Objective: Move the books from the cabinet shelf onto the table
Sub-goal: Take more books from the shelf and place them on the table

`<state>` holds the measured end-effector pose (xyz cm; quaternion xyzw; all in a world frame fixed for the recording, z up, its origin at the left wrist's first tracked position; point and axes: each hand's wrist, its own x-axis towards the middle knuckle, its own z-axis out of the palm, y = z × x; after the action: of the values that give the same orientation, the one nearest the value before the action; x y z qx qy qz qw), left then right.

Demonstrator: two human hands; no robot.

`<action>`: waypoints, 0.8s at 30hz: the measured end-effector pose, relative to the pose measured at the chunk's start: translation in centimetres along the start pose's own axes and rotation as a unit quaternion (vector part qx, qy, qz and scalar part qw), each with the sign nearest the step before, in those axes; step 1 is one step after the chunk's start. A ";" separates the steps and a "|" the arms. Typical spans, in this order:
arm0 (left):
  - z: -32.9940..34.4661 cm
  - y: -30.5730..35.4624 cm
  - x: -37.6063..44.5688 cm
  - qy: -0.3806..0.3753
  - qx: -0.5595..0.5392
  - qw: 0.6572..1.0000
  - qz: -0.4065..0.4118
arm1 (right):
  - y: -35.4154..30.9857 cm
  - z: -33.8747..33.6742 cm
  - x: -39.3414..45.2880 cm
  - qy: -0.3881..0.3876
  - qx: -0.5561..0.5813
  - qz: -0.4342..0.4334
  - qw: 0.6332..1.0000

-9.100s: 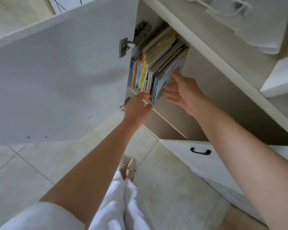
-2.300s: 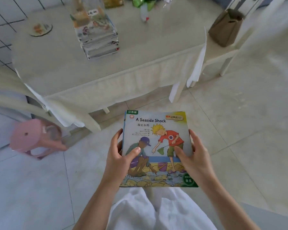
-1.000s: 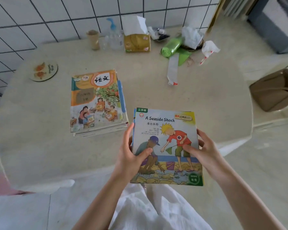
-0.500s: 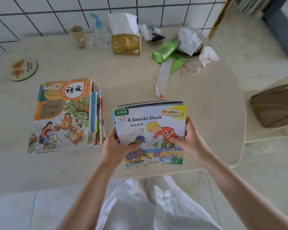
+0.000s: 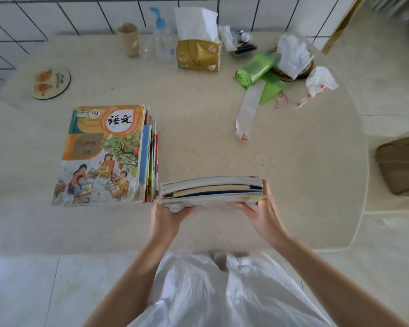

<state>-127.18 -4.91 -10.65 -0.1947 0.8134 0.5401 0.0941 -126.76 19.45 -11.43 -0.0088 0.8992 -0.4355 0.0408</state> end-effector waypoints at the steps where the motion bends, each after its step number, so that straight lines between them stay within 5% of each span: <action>1: 0.0 -0.3 0.0 0.000 0.011 1.000 0.004 | 0.5 0.1 -0.1 -0.002 -0.026 -0.002 1.000; 12: 0.0 -2.7 1.0 -0.037 0.106 0.990 0.079 | 3.9 0.8 0.1 -0.070 -0.059 0.055 0.994; 24: 0.3 -2.1 3.9 -0.044 0.024 0.999 -0.010 | 2.3 -0.1 3.2 -0.095 0.018 0.100 0.990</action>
<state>-129.82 -6.16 -13.93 -0.1761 0.8192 0.5275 0.1401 -129.90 20.78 -13.39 0.0402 0.8797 -0.4426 0.1695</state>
